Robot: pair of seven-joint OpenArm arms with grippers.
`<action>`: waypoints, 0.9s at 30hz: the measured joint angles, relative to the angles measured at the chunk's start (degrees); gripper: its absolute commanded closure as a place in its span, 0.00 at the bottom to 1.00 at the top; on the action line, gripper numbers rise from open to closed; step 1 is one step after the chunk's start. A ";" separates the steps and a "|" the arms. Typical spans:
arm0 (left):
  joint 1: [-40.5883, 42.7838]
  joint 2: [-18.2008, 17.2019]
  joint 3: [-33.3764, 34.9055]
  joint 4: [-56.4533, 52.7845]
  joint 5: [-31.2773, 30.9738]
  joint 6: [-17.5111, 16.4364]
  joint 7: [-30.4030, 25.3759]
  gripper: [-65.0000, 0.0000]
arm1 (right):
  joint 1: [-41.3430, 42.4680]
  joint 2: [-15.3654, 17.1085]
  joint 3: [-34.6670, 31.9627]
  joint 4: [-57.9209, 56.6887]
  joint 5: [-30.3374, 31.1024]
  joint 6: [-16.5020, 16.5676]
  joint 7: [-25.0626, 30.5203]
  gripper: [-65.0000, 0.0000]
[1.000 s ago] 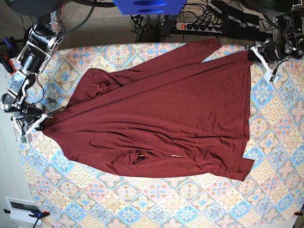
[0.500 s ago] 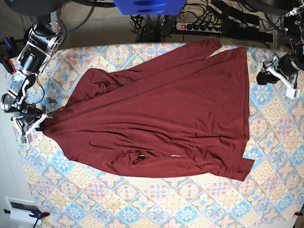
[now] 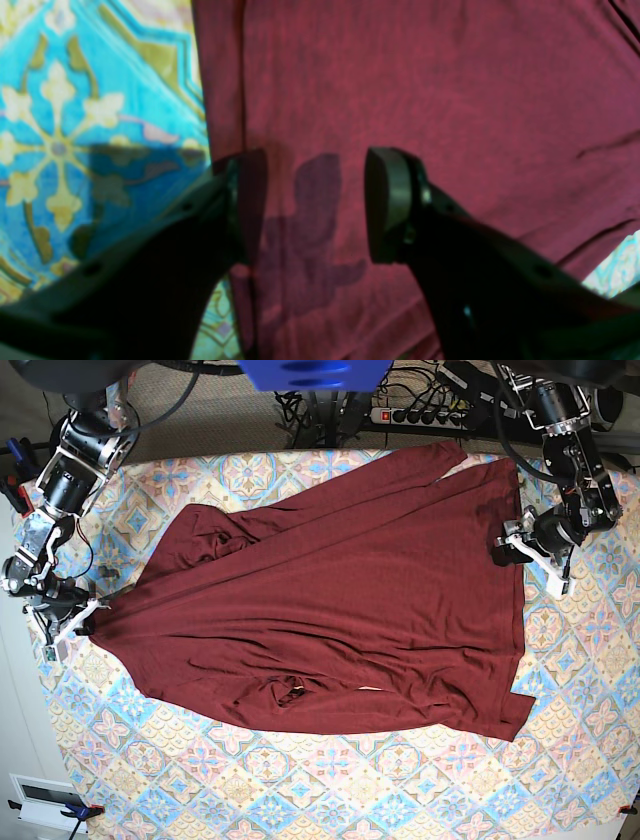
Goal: Layout the t-shirt on the table in an organized manner, then fold the t-shirt properly
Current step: 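Lower the left gripper onto the shirt body and grasp the fabric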
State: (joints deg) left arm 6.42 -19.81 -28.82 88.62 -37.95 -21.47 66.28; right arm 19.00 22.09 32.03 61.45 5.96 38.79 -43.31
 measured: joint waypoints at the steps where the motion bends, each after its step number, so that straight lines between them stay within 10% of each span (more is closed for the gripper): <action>1: -0.44 0.00 0.02 -0.76 0.42 0.00 -0.02 0.54 | 0.02 0.00 0.00 0.00 0.00 0.02 0.00 1.00; 27: -3.19 1.55 0.81 -7.34 2.62 0.00 -5.68 0.54 | 0.07 0.02 0.00 -0.02 -0.09 -0.20 0.00 1.00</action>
State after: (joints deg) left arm 3.22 -18.26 -28.01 81.28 -35.33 -21.47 60.60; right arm 19.07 22.11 32.03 61.43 5.87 38.59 -43.31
